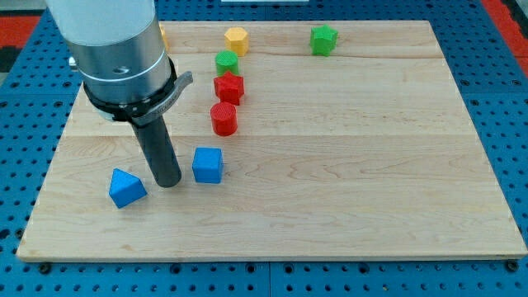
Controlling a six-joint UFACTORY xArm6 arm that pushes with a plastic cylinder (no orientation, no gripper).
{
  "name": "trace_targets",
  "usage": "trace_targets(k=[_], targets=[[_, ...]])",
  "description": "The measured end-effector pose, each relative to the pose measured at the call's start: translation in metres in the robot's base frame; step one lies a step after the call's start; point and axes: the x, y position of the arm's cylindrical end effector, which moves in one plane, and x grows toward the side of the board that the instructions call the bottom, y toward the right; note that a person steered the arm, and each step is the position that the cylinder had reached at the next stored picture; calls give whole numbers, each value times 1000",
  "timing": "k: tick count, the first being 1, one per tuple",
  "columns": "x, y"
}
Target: Move the blue triangle to the bottom left of the blue cube
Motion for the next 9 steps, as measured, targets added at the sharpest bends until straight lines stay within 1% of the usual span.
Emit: trace_targets(k=[1,2,3,4,5,6,7,8,9], targets=[[-1,35],[-8,45],[29,45],[60,3],[65,-91],[30,-125],[17,-67],[43,30],[52,40]])
